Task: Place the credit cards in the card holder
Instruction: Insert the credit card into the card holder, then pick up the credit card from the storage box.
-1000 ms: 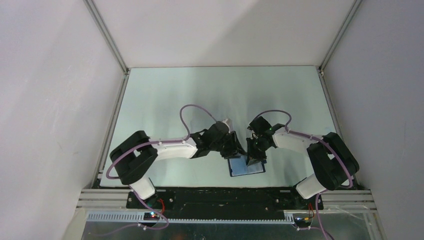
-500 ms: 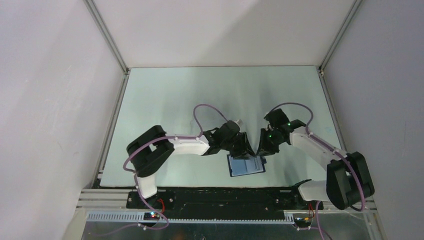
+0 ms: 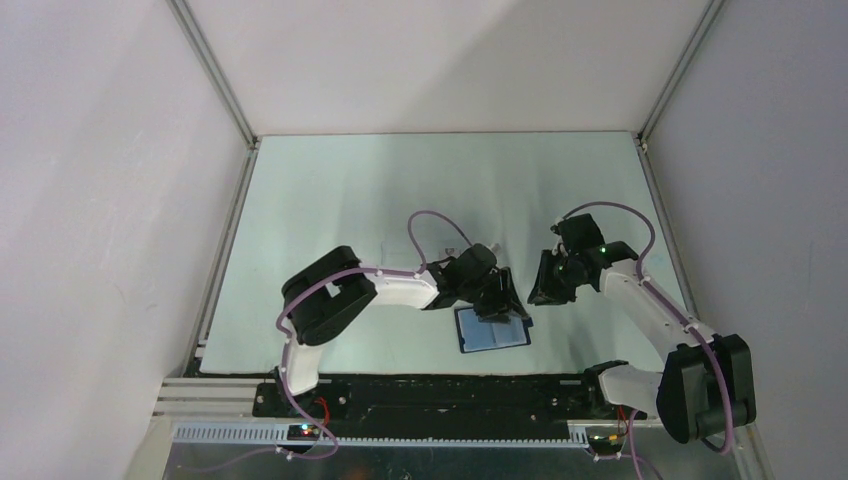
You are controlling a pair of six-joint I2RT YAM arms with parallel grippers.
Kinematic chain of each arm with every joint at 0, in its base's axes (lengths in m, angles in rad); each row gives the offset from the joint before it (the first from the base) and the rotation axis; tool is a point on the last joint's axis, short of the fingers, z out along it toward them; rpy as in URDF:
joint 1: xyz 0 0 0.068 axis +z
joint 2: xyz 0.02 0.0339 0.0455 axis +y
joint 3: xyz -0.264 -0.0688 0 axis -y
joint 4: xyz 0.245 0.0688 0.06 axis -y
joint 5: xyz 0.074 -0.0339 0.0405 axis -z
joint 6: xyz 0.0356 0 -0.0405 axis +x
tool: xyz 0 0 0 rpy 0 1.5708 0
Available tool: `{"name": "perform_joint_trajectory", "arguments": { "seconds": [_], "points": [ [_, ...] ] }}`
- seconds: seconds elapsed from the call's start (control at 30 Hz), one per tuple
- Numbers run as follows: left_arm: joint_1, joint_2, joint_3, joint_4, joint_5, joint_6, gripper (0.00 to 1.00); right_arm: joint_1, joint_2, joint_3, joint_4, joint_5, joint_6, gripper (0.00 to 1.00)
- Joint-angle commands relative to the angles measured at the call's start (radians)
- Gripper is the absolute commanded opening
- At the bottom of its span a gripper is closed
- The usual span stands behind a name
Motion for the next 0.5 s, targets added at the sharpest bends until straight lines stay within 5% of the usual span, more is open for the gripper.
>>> {"name": "perform_joint_trajectory", "arguments": {
  "seconds": [0.0, 0.47],
  "points": [
    [-0.005, -0.049, 0.018, 0.018, -0.020, 0.044, 0.58, -0.005, -0.007, 0.046, -0.010, -0.021, -0.021, 0.24],
    [0.119, -0.445, -0.142, 0.043, -0.113, 0.175, 0.66, 0.015, 0.065, 0.110, 0.031, -0.119, -0.020, 0.42]
  ]
}}
